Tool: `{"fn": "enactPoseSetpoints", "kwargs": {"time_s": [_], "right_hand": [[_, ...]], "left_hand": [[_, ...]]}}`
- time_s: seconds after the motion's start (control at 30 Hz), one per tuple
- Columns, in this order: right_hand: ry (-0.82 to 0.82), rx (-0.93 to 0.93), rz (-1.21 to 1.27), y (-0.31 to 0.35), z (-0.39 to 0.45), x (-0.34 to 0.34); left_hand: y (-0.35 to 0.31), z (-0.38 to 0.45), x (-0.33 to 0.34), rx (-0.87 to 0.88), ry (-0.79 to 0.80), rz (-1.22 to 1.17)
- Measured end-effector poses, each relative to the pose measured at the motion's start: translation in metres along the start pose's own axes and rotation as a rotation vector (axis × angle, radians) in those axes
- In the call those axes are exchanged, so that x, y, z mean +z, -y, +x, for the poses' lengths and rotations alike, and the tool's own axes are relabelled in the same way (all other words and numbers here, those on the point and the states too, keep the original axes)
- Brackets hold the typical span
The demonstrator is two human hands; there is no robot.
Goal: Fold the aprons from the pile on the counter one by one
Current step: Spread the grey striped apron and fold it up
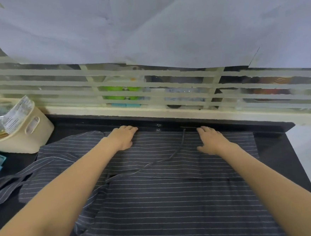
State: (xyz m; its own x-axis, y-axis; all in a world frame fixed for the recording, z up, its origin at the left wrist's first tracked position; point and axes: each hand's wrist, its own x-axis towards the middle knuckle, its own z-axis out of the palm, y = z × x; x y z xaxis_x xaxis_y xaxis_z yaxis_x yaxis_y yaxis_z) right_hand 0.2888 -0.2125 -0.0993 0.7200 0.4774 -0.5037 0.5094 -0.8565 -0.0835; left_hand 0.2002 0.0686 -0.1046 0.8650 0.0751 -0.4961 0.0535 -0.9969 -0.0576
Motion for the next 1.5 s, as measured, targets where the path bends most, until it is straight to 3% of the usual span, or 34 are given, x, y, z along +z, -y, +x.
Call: {"fn": "enactPoseSetpoints", "kwargs": {"time_s": [0.1,0.27,0.43,0.57,0.7,0.83,0.93,1.23,1.37,1.5], "right_hand": [[0.101,-0.017,-0.099,-0.007,0.022,0.003],[0.103,0.02,-0.124,-0.014,0.036,0.003],[-0.052,0.047,0.054,-0.024,0.025,-0.016],[-0.217,0.042,0.02,-0.015,-0.007,-0.042],[-0.141,0.004,-0.105,-0.006,-0.062,-0.049],[-0.053,0.049,-0.323,-0.001,-0.109,0.003],[-0.015,0.076,-0.413,0.006,-0.124,0.06],[-0.042,0.177,-0.504,0.003,-0.133,0.109],[0.032,0.11,-0.426,0.011,-0.133,0.121],[-0.16,0.07,-0.466,0.012,-0.131,0.111]], "left_hand": [[0.003,0.017,0.005,-0.051,0.109,0.077],[0.013,0.025,0.01,-0.043,0.001,0.136],[0.018,-0.002,0.0,-0.048,-0.246,0.181],[0.022,-0.041,-0.015,-0.078,-0.479,0.155],[0.016,-0.093,-0.01,0.045,-0.637,0.191],[-0.004,-0.145,0.043,0.228,-0.55,0.294],[-0.023,-0.167,0.082,0.247,-0.345,0.323],[-0.02,-0.169,0.132,0.056,-0.034,0.294],[-0.009,-0.157,0.119,-0.08,-0.075,0.318],[0.005,-0.15,0.091,-0.116,-0.252,0.408]]}}
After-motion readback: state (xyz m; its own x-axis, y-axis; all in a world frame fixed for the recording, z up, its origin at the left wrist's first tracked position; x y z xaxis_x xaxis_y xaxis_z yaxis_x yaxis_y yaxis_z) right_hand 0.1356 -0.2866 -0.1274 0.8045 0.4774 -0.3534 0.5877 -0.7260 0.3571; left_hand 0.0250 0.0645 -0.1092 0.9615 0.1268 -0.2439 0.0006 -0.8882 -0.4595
